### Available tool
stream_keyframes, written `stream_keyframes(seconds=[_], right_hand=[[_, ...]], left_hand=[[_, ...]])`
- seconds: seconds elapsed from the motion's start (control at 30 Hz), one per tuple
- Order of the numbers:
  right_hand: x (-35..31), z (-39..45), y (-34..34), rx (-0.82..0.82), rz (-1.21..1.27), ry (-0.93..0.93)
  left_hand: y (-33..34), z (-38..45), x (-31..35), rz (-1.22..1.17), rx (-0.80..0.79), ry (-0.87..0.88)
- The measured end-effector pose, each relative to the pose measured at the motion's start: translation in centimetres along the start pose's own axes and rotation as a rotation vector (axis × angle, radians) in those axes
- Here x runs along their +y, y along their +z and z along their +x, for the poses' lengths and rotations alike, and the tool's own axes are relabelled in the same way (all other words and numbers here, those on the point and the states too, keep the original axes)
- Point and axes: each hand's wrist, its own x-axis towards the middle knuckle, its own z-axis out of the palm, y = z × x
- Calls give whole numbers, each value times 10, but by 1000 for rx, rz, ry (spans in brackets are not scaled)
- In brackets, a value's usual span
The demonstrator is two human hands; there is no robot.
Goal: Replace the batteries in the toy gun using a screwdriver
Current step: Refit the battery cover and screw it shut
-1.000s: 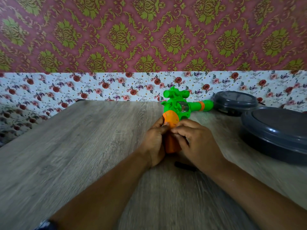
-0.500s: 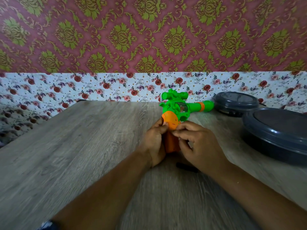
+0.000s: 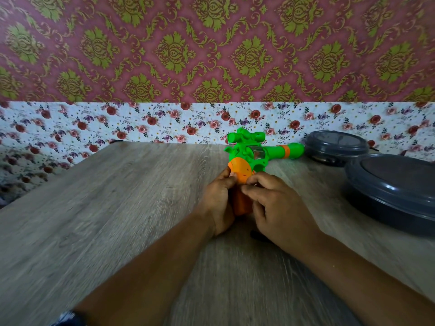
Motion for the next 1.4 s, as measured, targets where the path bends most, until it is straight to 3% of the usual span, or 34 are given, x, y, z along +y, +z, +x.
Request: stream_keyframes(seconds=[0.2, 0.4, 0.73, 0.97, 1.03, 1.23, 1.4], right_hand=[[1, 2, 1, 32, 111, 85], [-2, 2, 0, 11, 108, 57], [-9, 1, -4, -121, -219, -10], [-1, 9, -17, -103, 250, 151], [1, 13, -31, -210, 273, 199], [4, 13, -66, -761, 117, 225], [4, 9, -56, -891, 50, 242]], left_hand=[[-2, 1, 0, -81, 20, -22], [-3, 2, 1, -59, 18, -35], [-3, 2, -1, -39, 7, -23], [-2, 3, 0, -63, 52, -41], [-1, 3, 1, -58, 67, -52], [-3, 5, 1, -114, 92, -73], [-4, 6, 1, -108, 96, -84]])
